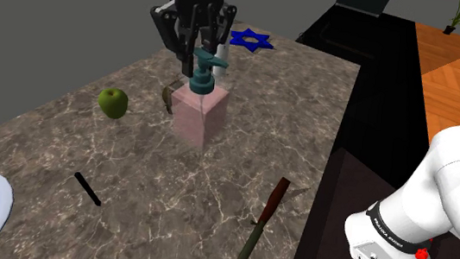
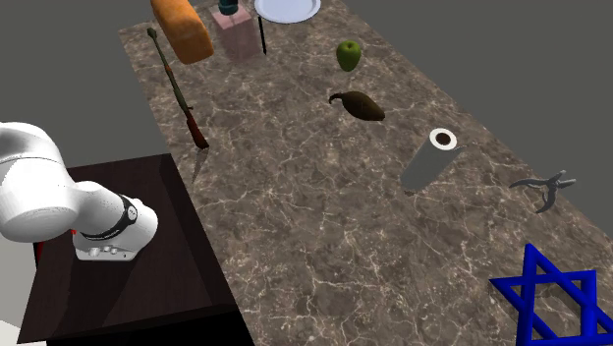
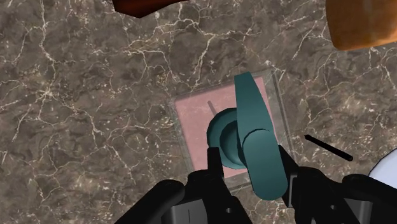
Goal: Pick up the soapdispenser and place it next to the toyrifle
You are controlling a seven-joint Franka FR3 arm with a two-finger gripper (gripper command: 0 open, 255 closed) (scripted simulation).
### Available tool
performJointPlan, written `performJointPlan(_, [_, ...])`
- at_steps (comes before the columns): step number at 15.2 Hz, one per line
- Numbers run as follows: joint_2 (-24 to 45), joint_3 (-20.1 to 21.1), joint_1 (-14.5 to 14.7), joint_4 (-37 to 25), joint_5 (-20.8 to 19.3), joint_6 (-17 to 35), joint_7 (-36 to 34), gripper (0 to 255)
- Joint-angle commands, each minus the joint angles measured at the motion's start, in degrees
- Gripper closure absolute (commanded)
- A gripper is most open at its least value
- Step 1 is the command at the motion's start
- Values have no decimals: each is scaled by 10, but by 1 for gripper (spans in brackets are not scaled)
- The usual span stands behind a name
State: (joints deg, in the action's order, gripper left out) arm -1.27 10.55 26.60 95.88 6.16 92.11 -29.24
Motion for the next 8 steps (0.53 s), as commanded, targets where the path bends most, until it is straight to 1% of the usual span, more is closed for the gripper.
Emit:
performJointPlan(1, [-3, 0, 0, 18, 1, 16, 1, 255])
performJointPlan(8, [-7, 1, 1, 77, 2, 70, 6, 255])
